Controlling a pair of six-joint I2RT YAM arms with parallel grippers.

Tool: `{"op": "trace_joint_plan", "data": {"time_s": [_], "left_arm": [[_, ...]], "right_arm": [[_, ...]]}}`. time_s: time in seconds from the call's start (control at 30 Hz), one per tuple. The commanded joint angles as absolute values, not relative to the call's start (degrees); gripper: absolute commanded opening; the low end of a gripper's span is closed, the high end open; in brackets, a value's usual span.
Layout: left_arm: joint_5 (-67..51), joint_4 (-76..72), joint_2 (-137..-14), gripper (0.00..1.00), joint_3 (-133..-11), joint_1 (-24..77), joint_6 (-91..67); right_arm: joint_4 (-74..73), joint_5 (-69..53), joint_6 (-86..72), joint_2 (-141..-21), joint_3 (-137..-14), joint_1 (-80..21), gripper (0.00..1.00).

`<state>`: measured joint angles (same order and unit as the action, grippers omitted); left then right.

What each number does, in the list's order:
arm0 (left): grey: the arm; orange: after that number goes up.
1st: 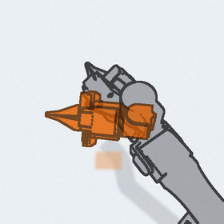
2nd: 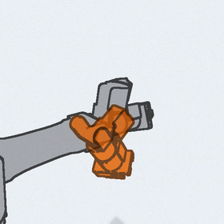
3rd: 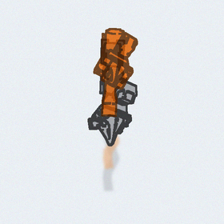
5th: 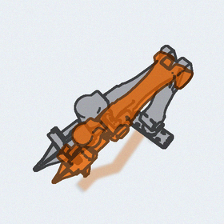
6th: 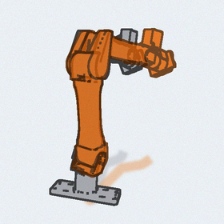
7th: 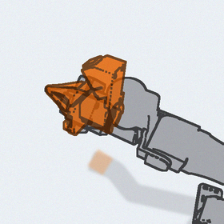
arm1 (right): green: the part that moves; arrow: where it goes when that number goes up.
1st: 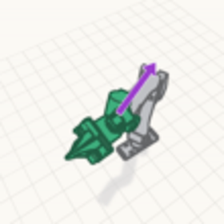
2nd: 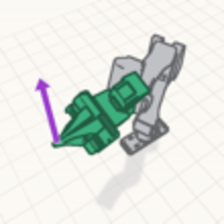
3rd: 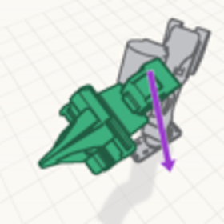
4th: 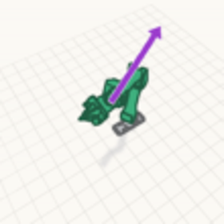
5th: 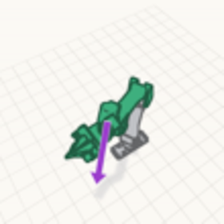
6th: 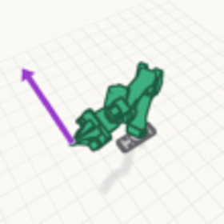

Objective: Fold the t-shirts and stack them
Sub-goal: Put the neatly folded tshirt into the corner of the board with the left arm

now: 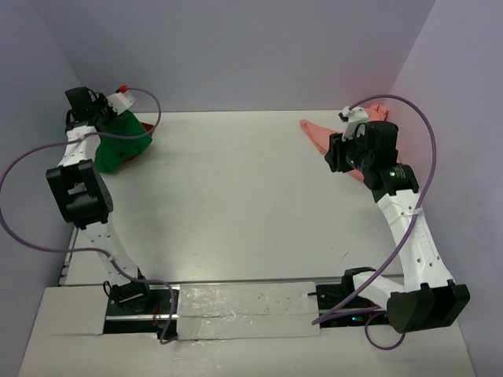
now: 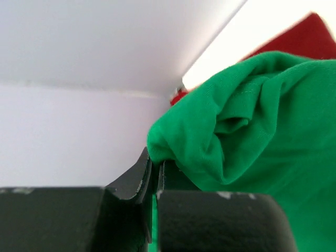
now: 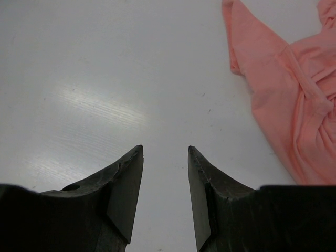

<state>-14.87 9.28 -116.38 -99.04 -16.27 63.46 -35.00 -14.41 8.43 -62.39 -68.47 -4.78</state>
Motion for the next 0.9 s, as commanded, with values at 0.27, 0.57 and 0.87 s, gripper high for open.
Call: {"op": "trace_joint_plan", "data": {"time_s": [0.27, 0.57, 0.87], "left_arm": [[-10.5, -11.5, -132.5, 0.71, -101.4, -10.0, 64.4], [-3.6, -31.2, -131.5, 0.95, -95.9, -10.5, 54.0], [-9.4, -7.9, -106.5, 0.94, -98.5, -14.5, 11.9]], "right_arm": [[-33.1, -14.8, 9.0, -63.3, -69.2, -3.1, 0.47], [-32.7, -17.2, 9.0, -61.4, -67.5, -0.6, 0.47], [-28.4, -18.7, 8.1, -57.1, -65.1, -0.7, 0.48]]}}
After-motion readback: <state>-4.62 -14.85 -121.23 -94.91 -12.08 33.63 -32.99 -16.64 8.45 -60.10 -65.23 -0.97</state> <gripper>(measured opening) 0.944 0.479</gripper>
